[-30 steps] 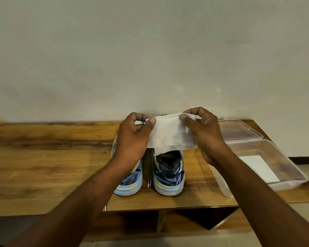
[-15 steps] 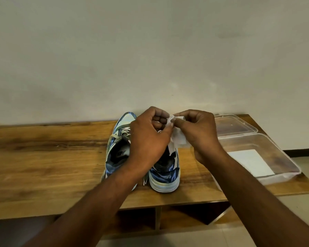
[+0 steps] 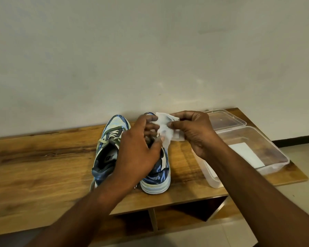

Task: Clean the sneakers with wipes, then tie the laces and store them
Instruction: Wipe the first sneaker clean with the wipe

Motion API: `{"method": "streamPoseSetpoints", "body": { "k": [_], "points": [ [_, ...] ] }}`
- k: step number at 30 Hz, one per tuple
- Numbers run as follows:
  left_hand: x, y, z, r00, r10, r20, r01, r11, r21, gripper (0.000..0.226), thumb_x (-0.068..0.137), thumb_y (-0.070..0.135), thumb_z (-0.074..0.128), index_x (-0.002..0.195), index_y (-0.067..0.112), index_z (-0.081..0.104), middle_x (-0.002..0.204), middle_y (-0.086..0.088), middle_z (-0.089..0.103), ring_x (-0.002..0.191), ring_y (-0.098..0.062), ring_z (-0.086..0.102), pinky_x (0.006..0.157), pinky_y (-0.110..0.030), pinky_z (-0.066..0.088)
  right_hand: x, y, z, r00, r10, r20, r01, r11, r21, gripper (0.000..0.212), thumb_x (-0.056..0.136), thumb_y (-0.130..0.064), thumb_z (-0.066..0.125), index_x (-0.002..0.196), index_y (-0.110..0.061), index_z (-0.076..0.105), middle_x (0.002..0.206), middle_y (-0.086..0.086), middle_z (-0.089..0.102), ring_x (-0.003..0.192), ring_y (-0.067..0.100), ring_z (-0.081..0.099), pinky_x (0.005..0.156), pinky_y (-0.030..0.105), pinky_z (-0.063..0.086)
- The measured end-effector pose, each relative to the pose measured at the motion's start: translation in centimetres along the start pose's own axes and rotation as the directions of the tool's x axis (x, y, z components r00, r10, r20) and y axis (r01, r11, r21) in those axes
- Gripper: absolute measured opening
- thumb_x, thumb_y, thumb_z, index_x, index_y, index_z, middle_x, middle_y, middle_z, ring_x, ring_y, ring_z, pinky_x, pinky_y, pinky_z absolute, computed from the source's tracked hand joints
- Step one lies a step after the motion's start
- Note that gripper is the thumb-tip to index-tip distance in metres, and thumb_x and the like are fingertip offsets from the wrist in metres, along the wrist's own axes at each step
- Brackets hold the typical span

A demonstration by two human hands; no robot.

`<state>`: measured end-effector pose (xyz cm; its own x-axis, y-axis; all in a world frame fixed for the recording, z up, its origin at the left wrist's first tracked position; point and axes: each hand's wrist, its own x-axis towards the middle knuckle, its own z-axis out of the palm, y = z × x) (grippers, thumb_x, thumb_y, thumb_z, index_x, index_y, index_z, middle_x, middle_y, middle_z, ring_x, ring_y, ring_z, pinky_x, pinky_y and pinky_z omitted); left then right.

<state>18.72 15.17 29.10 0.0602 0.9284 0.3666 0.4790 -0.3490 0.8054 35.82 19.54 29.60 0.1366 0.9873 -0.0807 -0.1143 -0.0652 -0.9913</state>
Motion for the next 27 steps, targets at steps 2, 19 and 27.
{"method": "streamPoseSetpoints", "body": {
  "k": [2, 19, 27],
  "points": [
    [-1.2, -0.2, 0.1, 0.999, 0.025, 0.020, -0.029, 0.971, 0.236, 0.051, 0.082, 0.037, 0.086, 0.126, 0.032, 0.060, 0.098, 0.017, 0.071, 0.089, 0.000, 0.069, 0.083, -0.031, 0.060, 0.2, 0.3, -0.5, 0.998, -0.042, -0.041, 0.039, 0.997, -0.073, 0.022, 0.078, 0.011, 0.077, 0.091, -0.006, 0.079, 0.093, 0.019, 0.077, 0.078, 0.027, 0.072, 0.071, 0.041, 0.062],
    [-3.5, -1.5, -0.5, 0.997, -0.059, 0.043, 0.053, 0.988, 0.146, 0.040, 0.088, 0.019, 0.079, 0.120, 0.039, 0.066, 0.086, 0.014, 0.075, 0.084, -0.002, 0.073, 0.077, -0.036, 0.063, -0.6, 1.6, -1.6, 0.968, -0.243, -0.055, 0.199, 0.885, -0.421, 0.025, 0.097, -0.011, 0.064, 0.086, -0.031, 0.074, 0.085, -0.006, 0.077, 0.081, 0.018, 0.074, 0.072, 0.050, 0.063],
    [-4.5, -2.2, -1.8, 0.993, -0.119, -0.023, 0.113, 0.974, -0.194, 0.027, 0.090, 0.007, 0.078, 0.111, 0.023, 0.072, 0.094, 0.010, 0.079, 0.091, -0.006, 0.076, 0.074, -0.023, 0.061, -0.6, 1.6, -1.3, 0.928, -0.366, -0.066, 0.292, 0.827, -0.481, 0.019, 0.095, -0.007, 0.065, 0.092, -0.023, 0.076, 0.081, -0.009, 0.074, 0.080, 0.013, 0.071, 0.078, 0.044, 0.061]
  ]
}}
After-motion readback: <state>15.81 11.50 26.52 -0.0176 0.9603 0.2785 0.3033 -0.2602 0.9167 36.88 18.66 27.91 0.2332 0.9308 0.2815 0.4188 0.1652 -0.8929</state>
